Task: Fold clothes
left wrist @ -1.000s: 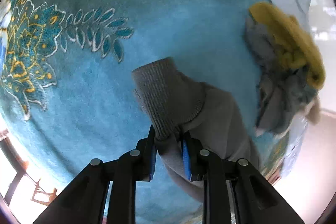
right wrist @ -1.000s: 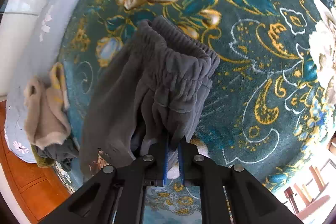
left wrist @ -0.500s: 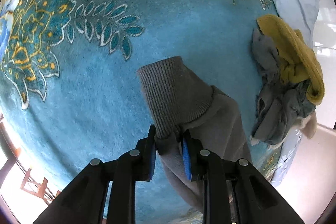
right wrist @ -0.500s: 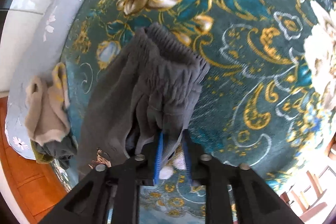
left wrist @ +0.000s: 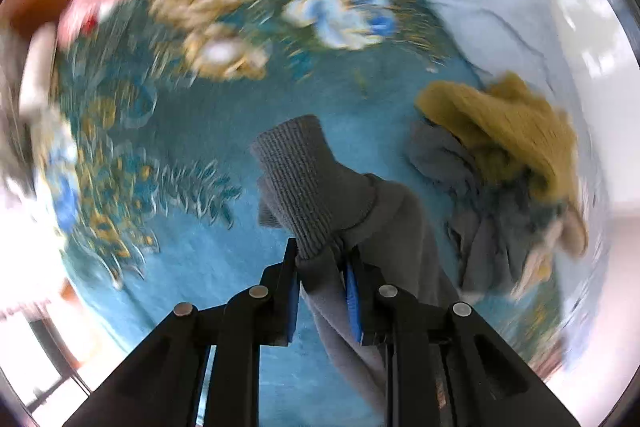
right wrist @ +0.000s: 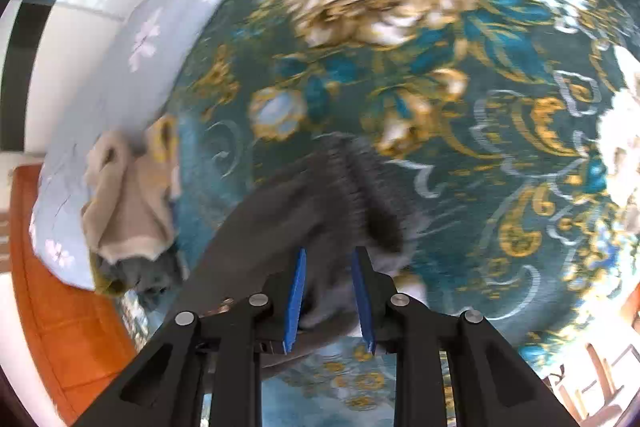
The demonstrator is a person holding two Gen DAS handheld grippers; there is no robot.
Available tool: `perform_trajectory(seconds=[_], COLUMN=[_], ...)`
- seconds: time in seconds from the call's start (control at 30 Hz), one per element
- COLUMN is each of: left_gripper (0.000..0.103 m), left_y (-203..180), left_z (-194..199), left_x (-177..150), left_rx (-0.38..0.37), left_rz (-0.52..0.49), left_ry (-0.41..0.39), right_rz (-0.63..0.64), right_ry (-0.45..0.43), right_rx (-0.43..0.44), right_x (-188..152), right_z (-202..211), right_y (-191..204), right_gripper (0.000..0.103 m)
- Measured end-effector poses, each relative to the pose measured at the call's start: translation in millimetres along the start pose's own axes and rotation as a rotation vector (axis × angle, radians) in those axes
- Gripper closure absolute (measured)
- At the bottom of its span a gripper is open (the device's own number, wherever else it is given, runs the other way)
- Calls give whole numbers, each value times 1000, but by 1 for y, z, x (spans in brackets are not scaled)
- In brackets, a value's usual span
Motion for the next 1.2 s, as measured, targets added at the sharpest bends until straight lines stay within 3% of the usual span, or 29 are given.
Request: perform_trajectory(seconds=[0.1,0.27,0.43,0.7,0.87,0.97,1.07,1.2], left_gripper=[82,78,76,76,76,76,70,68], left_y=[-49,-144,-214,-279,-292,-286,-269,-228], left_z=[33,76,78,72,72,73,70,52], left_x=[-23,-73,-149,-242,-269,-260,-222,-160], left_rx=[45,39,31,-14,-52,-63,-33,67], left_rz=[-246,-571,-841,-1101,-1148,-1107,-945,-700], left_ry=[-95,-206,-188,-129,-55,-36,-42,1], right_rz=[30,82,122,62,-5,3,32,139], right_ry=[40,86,98,68,43,51,67,146], right_rx=[20,49,51,26,16,25,42,104], right_x=[-7,-17,-20,-16,-14,-15,-18,-32], right_z=[-12,-25,-26,0,14,10,2,-31], right_y=[19,47,55,11,-19,-16,-6,46], right_gripper=[77,77,77,77,76,74,70,59])
Point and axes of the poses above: each gripper's, at about its wrist camera, not at the fingertips, and z roughly against the way its jaws point, y to its left, x to its top, the point moved 6 cm from there along -z, roughly the way its jaws point, and after that the axes turned 6 degrees about x, right-handed, at the moved point
